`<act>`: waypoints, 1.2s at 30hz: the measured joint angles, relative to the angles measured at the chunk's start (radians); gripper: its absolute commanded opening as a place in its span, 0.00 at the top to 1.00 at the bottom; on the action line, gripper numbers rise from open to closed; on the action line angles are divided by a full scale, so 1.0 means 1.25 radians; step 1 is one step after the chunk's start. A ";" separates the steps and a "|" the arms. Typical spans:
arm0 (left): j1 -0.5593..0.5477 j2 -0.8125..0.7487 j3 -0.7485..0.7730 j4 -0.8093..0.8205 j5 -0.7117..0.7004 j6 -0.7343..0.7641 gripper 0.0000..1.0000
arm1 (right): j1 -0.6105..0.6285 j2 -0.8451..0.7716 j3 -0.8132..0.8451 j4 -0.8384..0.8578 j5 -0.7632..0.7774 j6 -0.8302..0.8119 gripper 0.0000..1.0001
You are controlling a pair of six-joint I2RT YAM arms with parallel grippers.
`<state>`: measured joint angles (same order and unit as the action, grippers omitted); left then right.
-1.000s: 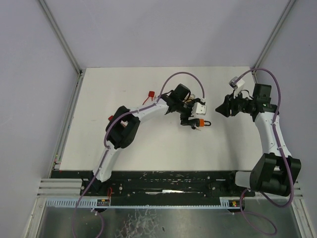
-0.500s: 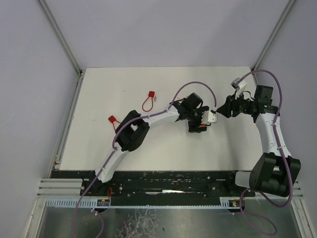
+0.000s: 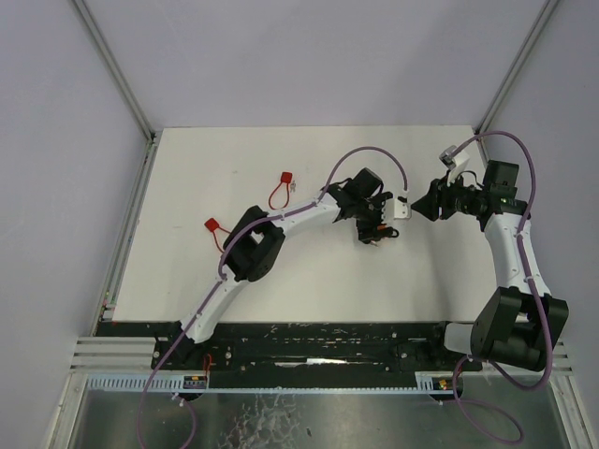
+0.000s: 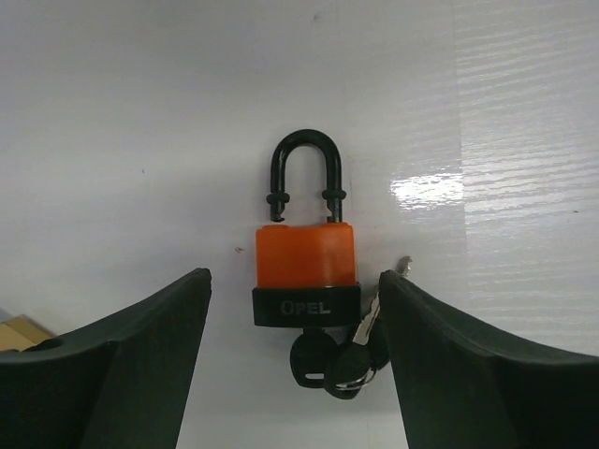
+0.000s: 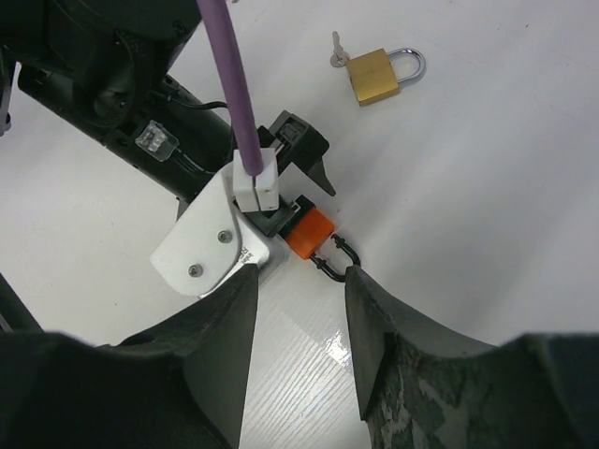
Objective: Lock with the key
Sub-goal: Pick up the lock from the center of the board.
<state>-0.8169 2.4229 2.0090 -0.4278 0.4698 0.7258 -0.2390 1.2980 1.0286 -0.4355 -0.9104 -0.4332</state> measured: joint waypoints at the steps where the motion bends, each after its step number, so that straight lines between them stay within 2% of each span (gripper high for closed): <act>1: 0.000 0.008 0.012 -0.005 0.000 0.000 0.31 | 0.000 0.001 0.000 0.000 0.000 0.000 0.51; 3: 0.001 0.022 0.032 -0.015 0.000 0.000 0.35 | 0.000 0.001 0.000 0.000 0.000 0.000 0.51; 13: 0.001 0.063 0.080 -0.045 -0.001 -0.003 0.40 | 0.000 0.001 0.000 0.000 -0.004 0.000 0.51; 20: 0.001 0.064 0.083 -0.054 0.000 -0.007 0.50 | 0.000 0.003 0.000 0.000 -0.016 0.003 0.51; 31: 0.008 0.064 0.090 -0.087 0.021 -0.005 0.54 | -0.009 0.004 0.000 0.000 -0.022 0.008 0.52; 33: 0.010 0.064 0.092 -0.097 0.031 -0.004 0.61 | -0.012 0.004 0.000 0.000 -0.027 0.010 0.51; 35: 0.013 0.064 0.093 -0.107 0.042 0.001 0.78 | -0.014 0.004 0.000 0.000 -0.030 0.012 0.51; 36: 0.013 0.064 0.093 -0.110 0.047 0.004 0.83 | -0.016 0.004 0.000 0.000 -0.031 0.012 0.52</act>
<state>-0.8001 2.5034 2.1258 -0.5652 0.5289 0.7307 -0.2584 1.3025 1.0286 -0.4358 -0.9497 -0.4183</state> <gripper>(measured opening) 0.483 0.487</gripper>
